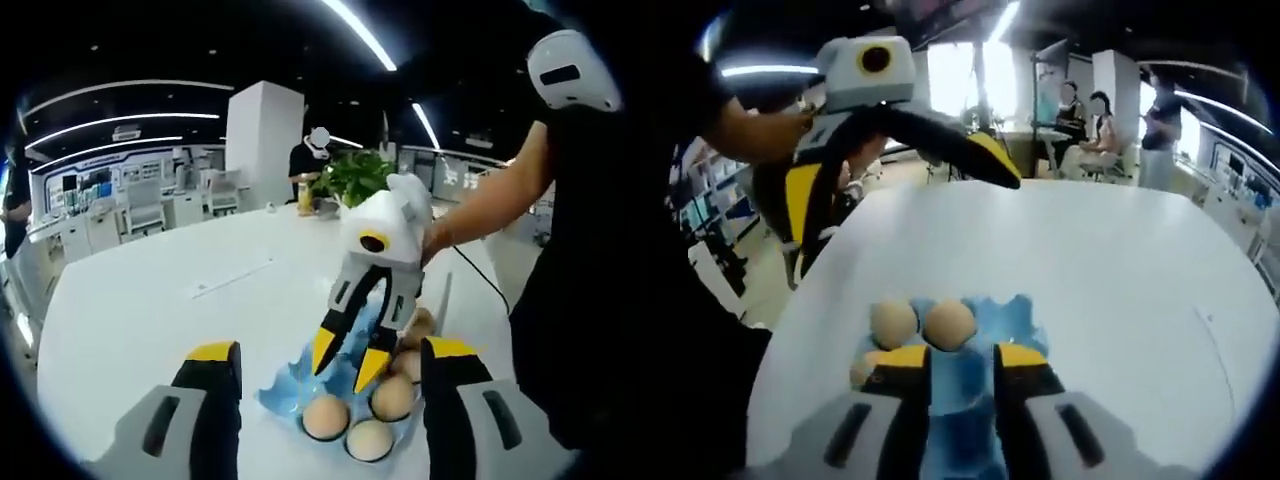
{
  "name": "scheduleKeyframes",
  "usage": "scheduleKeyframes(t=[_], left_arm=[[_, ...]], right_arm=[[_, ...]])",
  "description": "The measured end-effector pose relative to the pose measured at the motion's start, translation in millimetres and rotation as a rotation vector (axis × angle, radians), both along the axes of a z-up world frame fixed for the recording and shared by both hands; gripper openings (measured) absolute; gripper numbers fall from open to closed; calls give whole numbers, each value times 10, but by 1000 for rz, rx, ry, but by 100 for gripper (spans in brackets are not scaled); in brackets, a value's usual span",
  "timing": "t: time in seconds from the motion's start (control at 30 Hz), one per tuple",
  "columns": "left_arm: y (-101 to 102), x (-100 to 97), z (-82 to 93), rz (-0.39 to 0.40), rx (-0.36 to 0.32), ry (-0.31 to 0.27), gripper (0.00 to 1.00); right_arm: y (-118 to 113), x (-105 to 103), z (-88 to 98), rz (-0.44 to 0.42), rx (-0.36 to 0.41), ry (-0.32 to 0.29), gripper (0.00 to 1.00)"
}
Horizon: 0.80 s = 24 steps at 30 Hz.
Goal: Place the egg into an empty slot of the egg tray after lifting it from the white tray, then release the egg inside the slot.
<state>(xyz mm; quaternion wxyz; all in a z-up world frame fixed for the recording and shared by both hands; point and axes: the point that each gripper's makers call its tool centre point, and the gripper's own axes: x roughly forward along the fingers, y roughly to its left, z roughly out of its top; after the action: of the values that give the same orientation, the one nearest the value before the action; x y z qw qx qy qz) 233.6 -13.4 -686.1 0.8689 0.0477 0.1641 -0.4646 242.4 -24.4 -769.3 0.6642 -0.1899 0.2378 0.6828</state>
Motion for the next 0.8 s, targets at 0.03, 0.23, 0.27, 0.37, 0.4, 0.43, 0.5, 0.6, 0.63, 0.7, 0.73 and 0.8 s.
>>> scheduleKeyframes(t=[0.03, 0.23, 0.27, 0.37, 0.4, 0.43, 0.5, 0.6, 0.63, 0.7, 0.73, 0.8], left_arm=[[-5, 1, -2, -2, 4, -2, 74], [-39, -8, -2, -10, 5, 0, 73], [-42, -6, -4, -10, 5, 0, 73], [-62, -1, -4, -12, 2, 3, 73], [-69, -1, -3, -13, 0, 4, 73], [-75, 2, -4, -13, -1, 4, 73], [-94, 3, -4, -17, -1, 3, 73], [-113, 8, -13, -19, 0, 2, 73], [-115, 10, -14, -19, 0, 3, 73], [-123, 12, -10, -20, -4, 3, 73], [-124, 13, -15, -20, 1, 3, 73], [-124, 13, -16, -20, 3, 3, 73]], right_arm=[[-45, 0, 26, -1, 2, -8, 24], [-407, 91, 54, -49, -12, -36, 24], [-457, 103, 60, -56, -7, -44, 23], [-609, 130, 47, -76, -21, -56, 23], [-673, 129, 41, -84, -26, -48, 23], [-719, 133, 39, -91, -29, -49, 23], [-793, 134, 45, -100, -32, -51, 23], [-926, 121, 52, -109, -45, -57, 23], [-991, 117, 45, -113, -56, -59, 23], [-1096, 117, 29, -120, -69, -61, 23], [-1166, 119, 19, -129, -81, -62, 23], [-1283, 124, 28, -141, -91, -70, 23]])
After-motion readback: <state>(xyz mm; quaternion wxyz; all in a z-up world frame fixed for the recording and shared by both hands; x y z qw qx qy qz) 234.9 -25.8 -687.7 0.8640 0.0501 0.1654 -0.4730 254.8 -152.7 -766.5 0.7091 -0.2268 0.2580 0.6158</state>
